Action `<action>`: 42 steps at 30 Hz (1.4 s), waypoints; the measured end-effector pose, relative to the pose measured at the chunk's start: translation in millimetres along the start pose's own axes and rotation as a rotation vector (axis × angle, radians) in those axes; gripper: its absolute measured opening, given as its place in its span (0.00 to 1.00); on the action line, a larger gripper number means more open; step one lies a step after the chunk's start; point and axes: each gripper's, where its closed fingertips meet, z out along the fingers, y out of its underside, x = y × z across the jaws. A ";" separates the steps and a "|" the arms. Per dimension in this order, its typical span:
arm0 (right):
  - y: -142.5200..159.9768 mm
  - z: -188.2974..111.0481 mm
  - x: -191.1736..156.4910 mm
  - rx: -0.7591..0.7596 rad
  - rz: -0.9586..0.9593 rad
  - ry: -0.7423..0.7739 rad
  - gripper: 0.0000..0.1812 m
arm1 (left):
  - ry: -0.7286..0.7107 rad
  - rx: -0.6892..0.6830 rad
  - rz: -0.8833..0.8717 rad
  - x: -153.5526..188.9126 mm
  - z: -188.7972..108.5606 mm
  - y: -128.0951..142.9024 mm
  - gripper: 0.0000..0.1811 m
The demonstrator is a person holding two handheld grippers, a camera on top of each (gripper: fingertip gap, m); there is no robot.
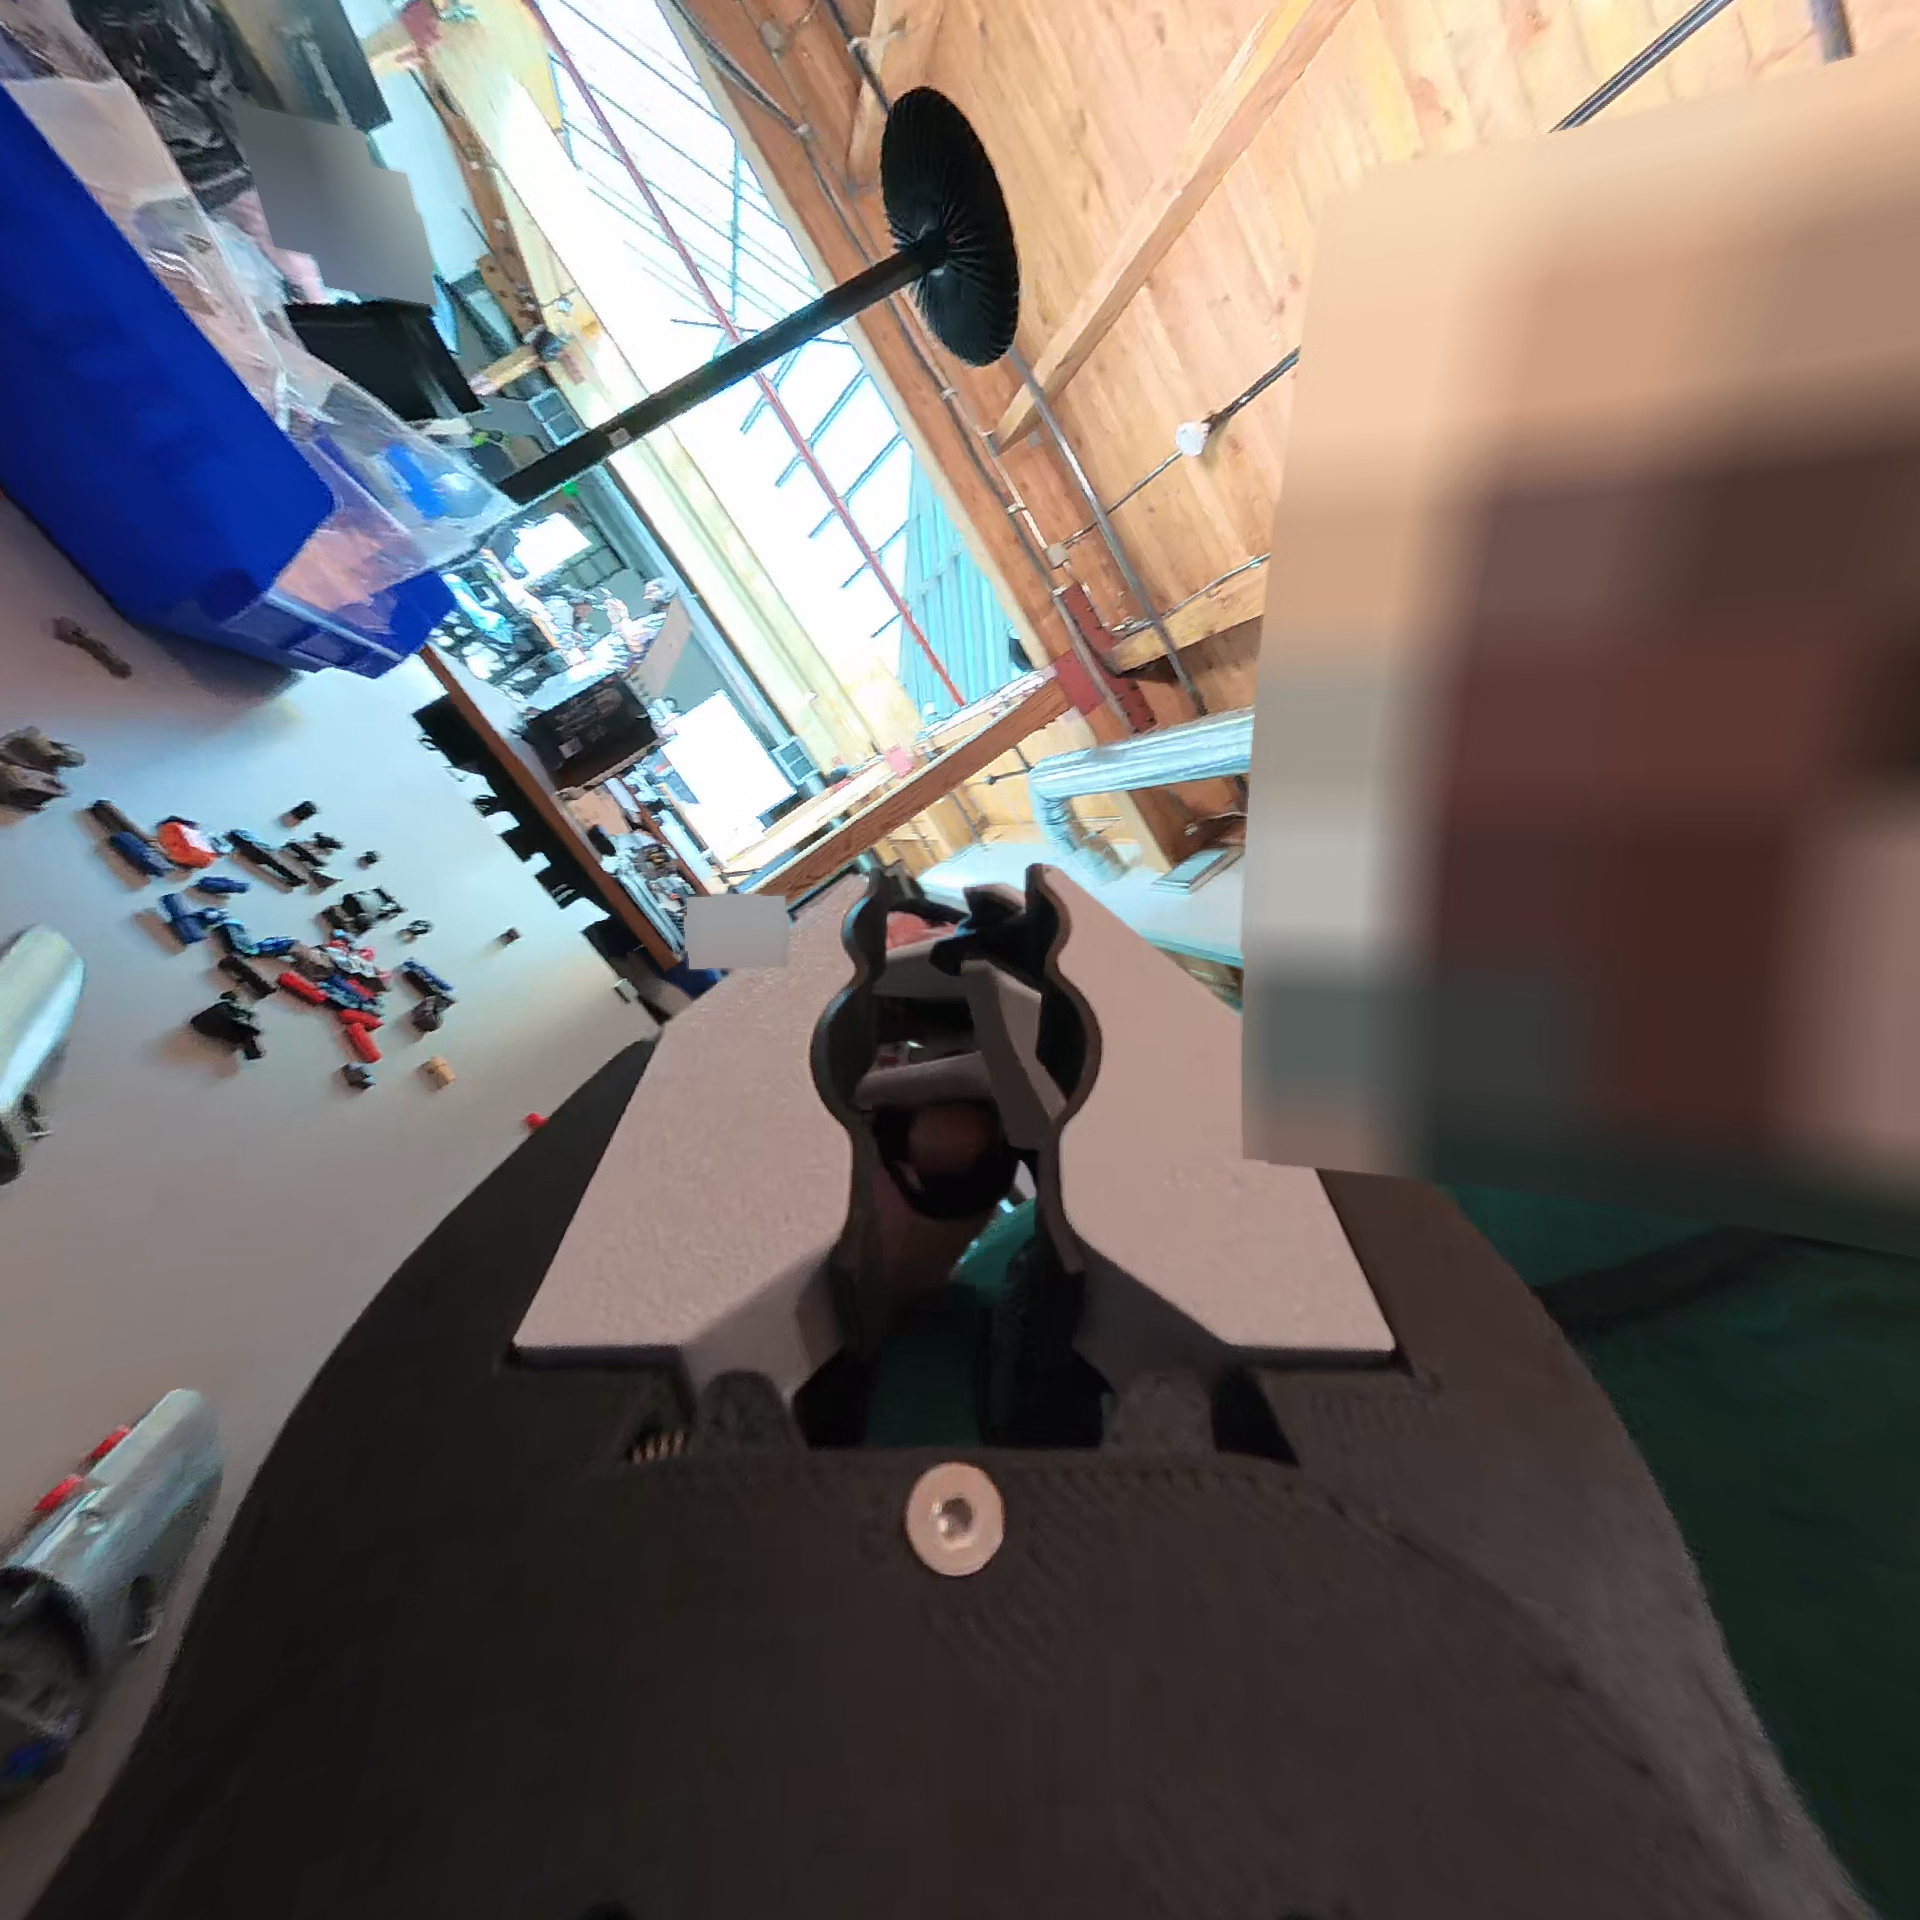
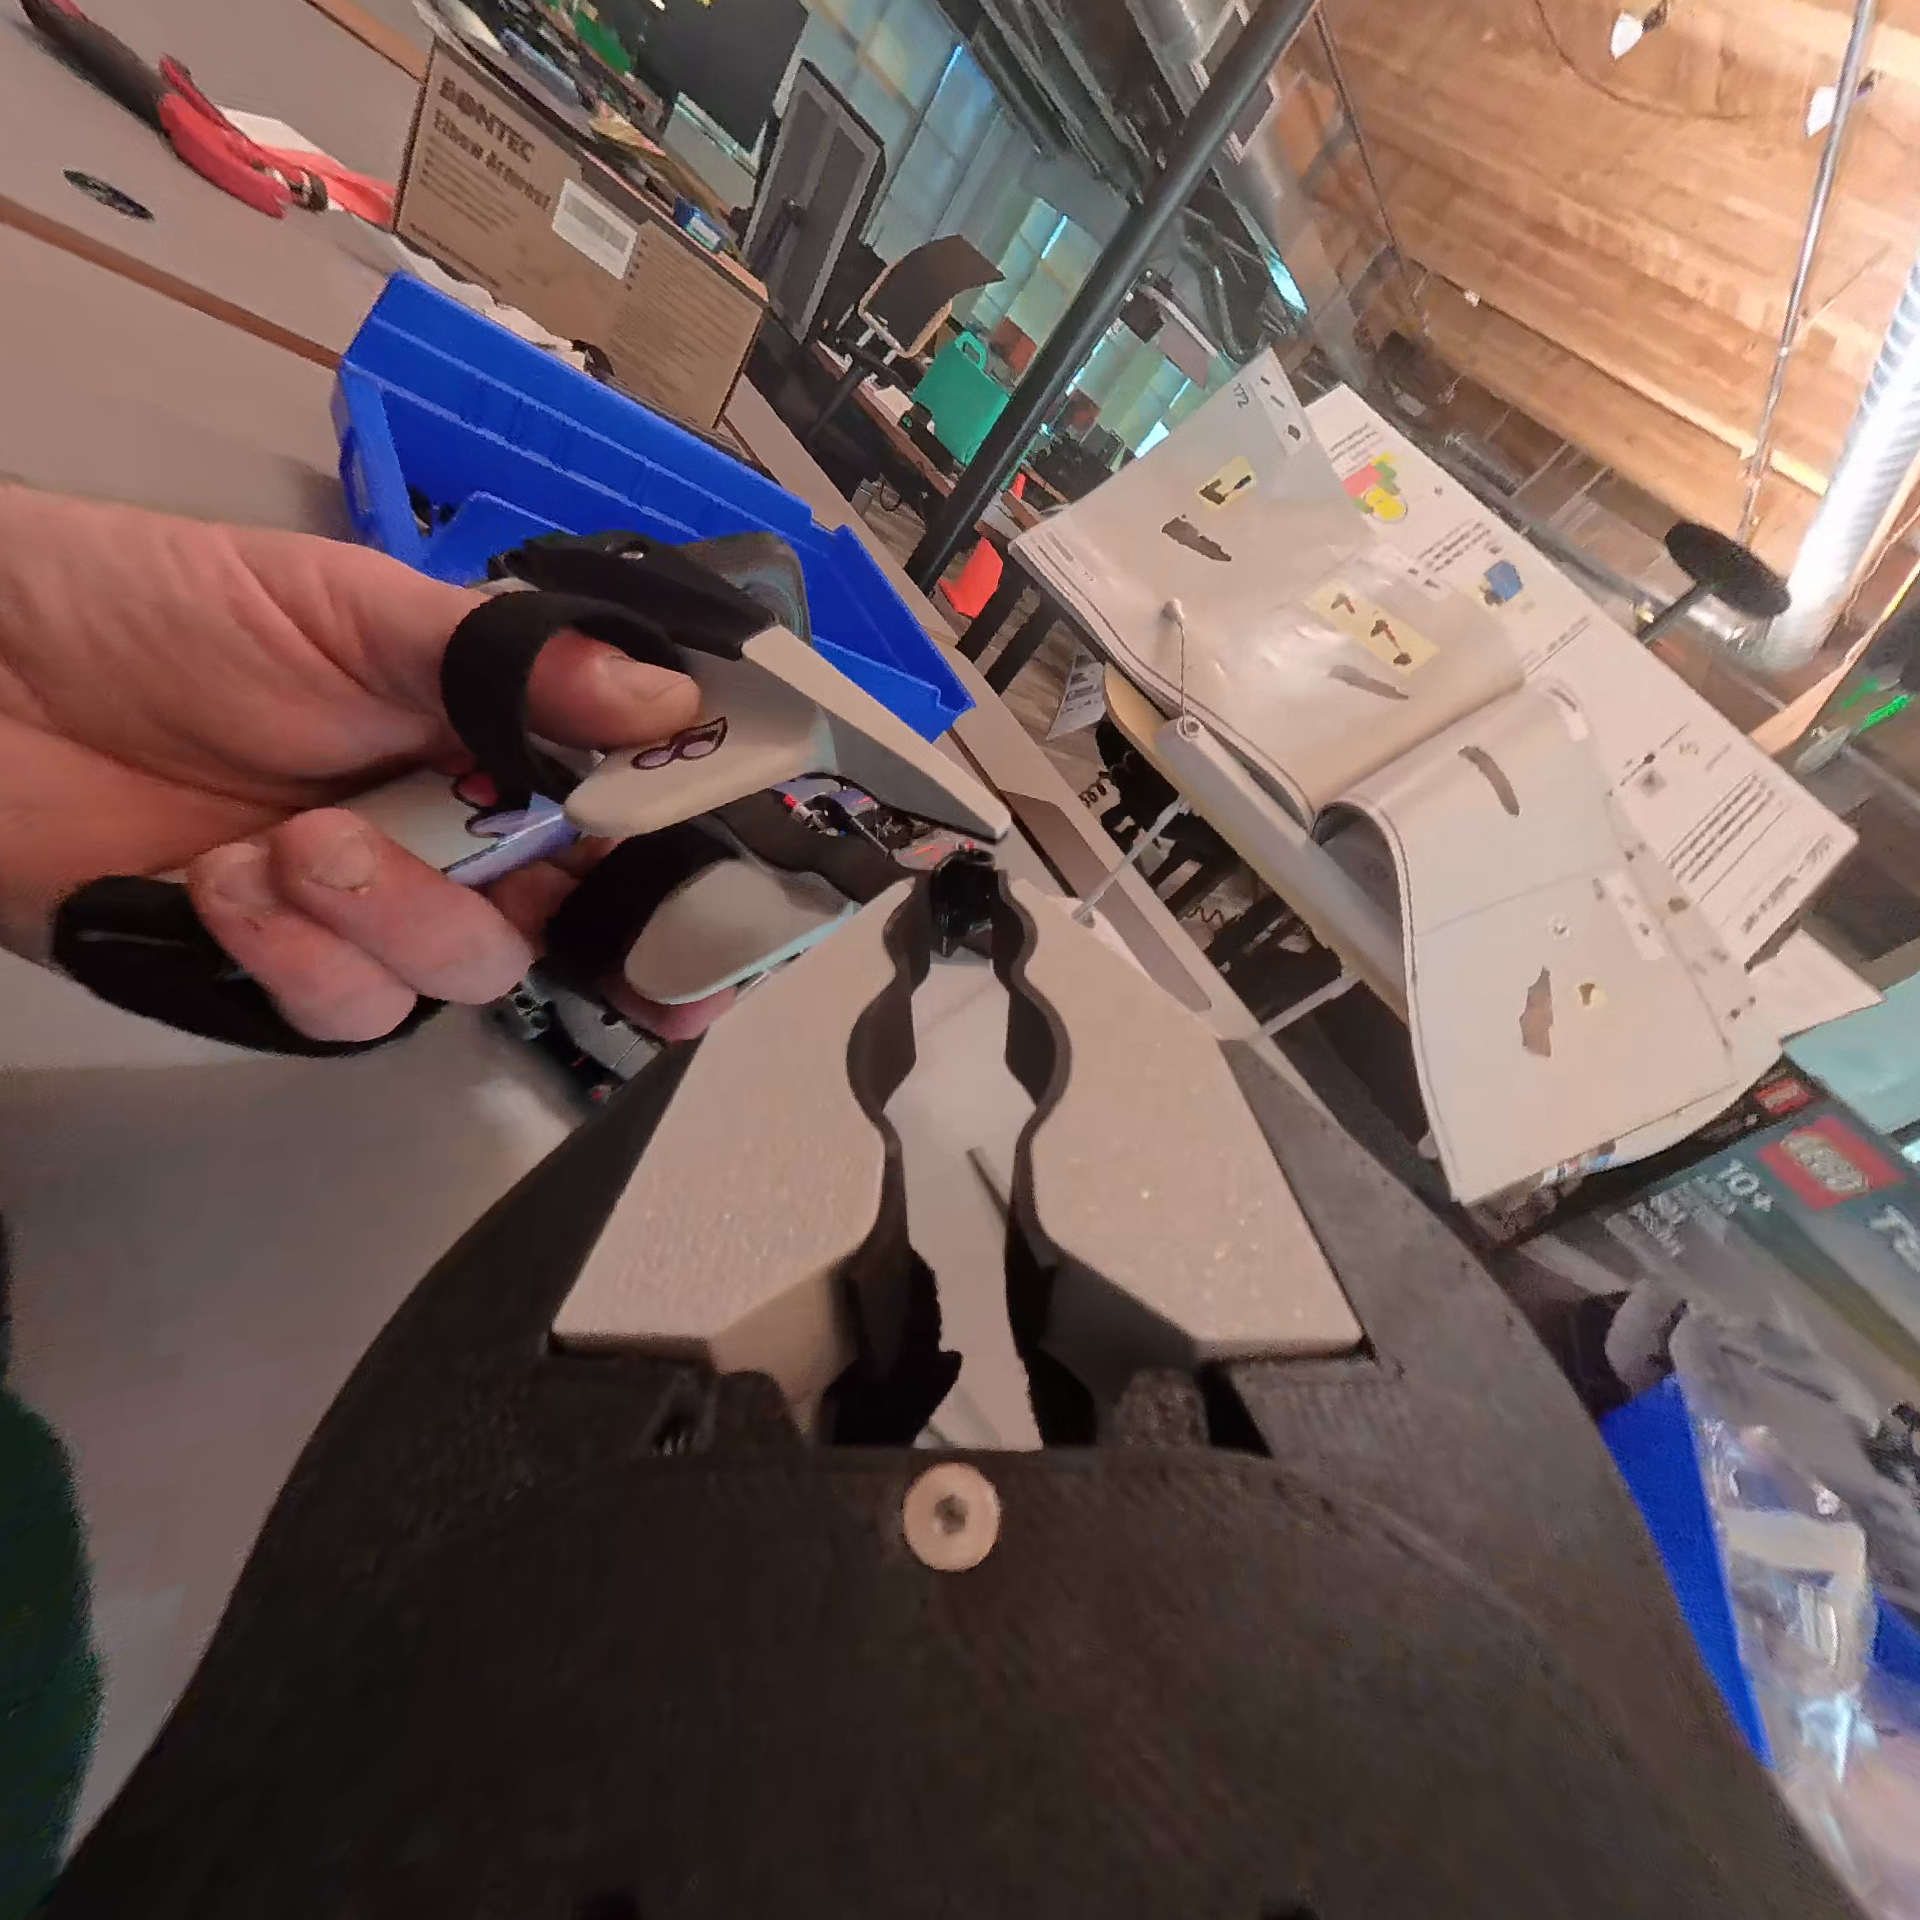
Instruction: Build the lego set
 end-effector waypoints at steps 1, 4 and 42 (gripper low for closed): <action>3.9 -5.8 -0.5 -0.017 0.014 -0.001 0.05 | -0.019 -0.003 0.019 -1.9 -0.7 0.2 0.14; 24.1 -23.3 1.4 -0.084 0.053 0.000 0.05 | -0.065 -0.032 0.081 -4.9 -4.4 1.5 0.14; 128.2 -72.5 -40.2 -0.313 0.240 -0.079 0.00 | -0.222 -0.187 0.369 -21.9 -10.9 -16.3 0.01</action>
